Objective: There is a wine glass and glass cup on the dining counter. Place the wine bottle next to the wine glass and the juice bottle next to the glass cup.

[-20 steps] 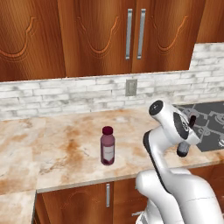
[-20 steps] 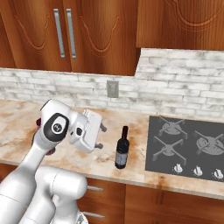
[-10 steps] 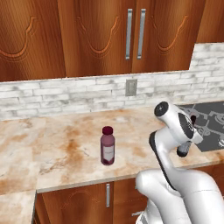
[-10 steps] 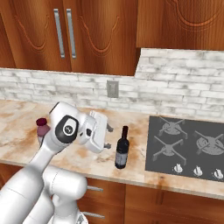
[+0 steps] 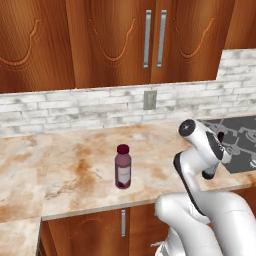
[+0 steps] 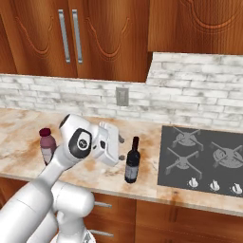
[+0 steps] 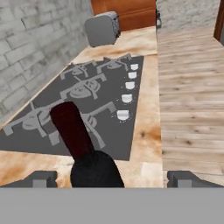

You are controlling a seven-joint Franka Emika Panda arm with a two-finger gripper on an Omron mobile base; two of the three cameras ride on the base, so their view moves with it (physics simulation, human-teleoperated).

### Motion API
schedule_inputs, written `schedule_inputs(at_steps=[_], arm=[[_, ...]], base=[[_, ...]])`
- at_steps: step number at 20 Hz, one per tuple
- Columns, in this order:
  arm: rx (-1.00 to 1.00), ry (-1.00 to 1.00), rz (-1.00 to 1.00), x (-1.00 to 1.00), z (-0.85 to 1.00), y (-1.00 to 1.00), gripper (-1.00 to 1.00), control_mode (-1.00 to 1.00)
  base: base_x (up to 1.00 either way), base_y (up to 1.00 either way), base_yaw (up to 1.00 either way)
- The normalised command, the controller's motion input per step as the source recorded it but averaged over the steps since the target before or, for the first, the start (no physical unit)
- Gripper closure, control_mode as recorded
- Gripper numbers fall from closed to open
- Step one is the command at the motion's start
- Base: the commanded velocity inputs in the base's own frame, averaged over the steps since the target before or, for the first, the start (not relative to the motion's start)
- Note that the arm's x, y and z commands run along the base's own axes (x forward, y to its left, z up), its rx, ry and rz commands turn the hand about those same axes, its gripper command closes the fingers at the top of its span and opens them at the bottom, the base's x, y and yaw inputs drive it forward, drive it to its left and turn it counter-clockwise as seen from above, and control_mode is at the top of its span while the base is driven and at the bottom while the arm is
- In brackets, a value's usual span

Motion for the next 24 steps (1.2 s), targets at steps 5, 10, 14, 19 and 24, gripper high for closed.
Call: schedule_inputs(at_steps=[5, 10, 14, 19, 24], arm=[[-0.02, 0.01, 0.06, 0.0, -0.11, -0.13, -1.0, -1.0], [-0.04, 0.02, 0.04, 0.0, -0.1, -0.15, -1.0, -1.0], [-0.06, 0.0, 0.04, 0.1, -0.13, -0.12, -1.0, -1.0], [-0.03, 0.0, 0.06, 0.21, -0.14, -0.01, -1.0, -1.0], [-0.02, 0.0, 0.08, 0.18, -0.09, -0.01, -1.0, -1.0]], base=[[0.0, 0.0, 0.0], [0.0, 0.0, 0.0], [0.0, 0.0, 0.0], [0.0, 0.0, 0.0], [0.0, 0.0, 0.0]])
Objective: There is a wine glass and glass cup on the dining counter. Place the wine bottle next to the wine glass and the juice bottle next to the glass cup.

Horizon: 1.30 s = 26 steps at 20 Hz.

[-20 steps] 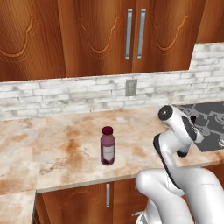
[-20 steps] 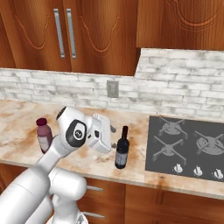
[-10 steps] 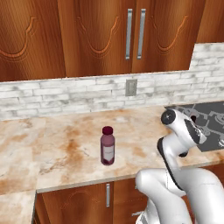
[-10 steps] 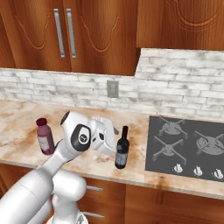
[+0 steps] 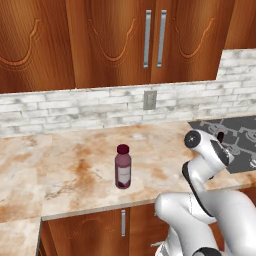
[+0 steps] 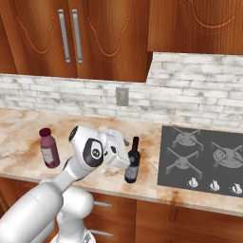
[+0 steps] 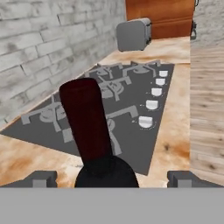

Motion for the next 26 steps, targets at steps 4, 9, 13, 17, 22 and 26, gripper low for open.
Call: schedule_inputs(at_steps=[4, 9, 13, 17, 22, 26], arm=[[-0.01, 0.0, 0.08, 0.19, -0.05, -0.02, -1.0, -1.0], [-0.01, 0.01, 0.06, 0.14, -0.04, -0.04, -1.0, -1.0], [-0.02, 0.02, 0.05, 0.11, -0.02, -0.11, -1.0, -1.0], [-0.04, 0.03, 0.04, 0.1, -0.02, -0.18, -1.0, -1.0], [-0.02, 0.09, 0.03, 0.13, -0.11, -0.09, -1.0, -1.0], [-0.03, 0.13, 0.04, 0.02, -0.17, 0.0, 1.0, -1.0]], base=[[0.0, 0.0, 0.0], [0.0, 0.0, 0.0], [0.0, 0.0, 0.0], [0.0, 0.0, 0.0], [0.0, 0.0, 0.0], [0.0, 0.0, 0.0]])
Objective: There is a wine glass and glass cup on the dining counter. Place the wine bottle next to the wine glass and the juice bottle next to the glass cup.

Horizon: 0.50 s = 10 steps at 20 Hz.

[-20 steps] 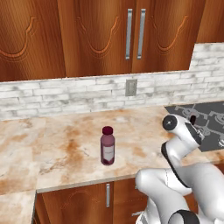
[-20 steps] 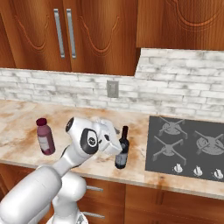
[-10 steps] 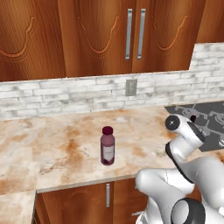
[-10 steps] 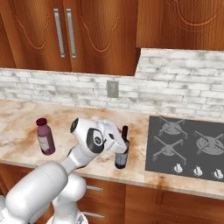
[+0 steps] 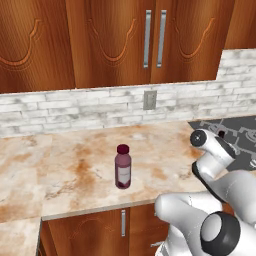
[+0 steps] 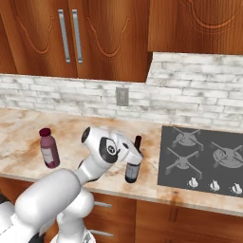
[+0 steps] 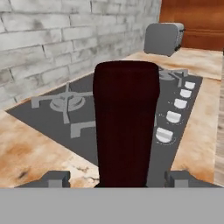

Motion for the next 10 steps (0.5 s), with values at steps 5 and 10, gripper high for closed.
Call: schedule_inputs(at_steps=[5, 10], arm=[[-0.02, 0.04, 0.07, 0.0, -0.07, -0.02, 1.0, -1.0], [-0.01, -0.03, 0.08, -0.18, 0.12, 0.12, 1.0, -1.0]], base=[[0.0, 0.0, 0.0], [0.0, 0.0, 0.0]])
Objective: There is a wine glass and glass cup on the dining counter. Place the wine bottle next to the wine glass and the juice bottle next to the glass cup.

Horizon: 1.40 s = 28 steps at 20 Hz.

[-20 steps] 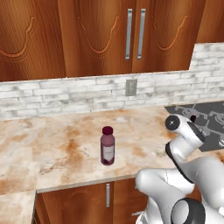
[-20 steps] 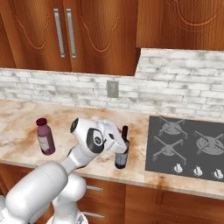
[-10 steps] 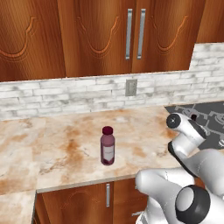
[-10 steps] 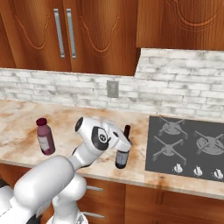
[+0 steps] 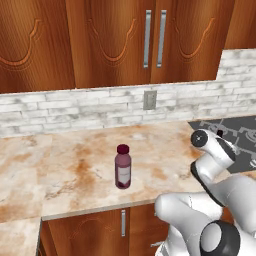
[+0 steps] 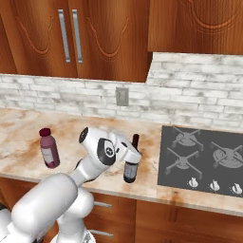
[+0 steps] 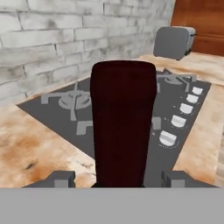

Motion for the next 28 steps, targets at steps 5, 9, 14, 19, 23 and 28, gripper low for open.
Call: schedule_inputs(at_steps=[5, 9, 14, 19, 23, 28], arm=[[0.0, -0.05, 0.08, -0.19, 0.31, 0.33, 1.0, -1.0], [0.0, -0.01, 0.12, -0.14, 0.46, 0.3, 1.0, -1.0], [0.0, 0.01, 0.19, -0.17, 0.57, 0.19, 1.0, -1.0], [0.0, 0.07, 0.22, -0.25, 0.55, 0.18, 1.0, -1.0], [0.0, 0.08, 0.28, -0.33, 0.5, 0.16, 1.0, -1.0], [0.0, 0.08, 0.32, -0.32, 0.52, 0.16, 1.0, -1.0]], base=[[0.0, 0.0, 0.0], [0.0, 0.0, 0.0], [0.0, 0.0, 0.0], [0.0, 0.0, 0.0], [0.0, 0.0, 0.0], [0.0, 0.0, 0.0]])
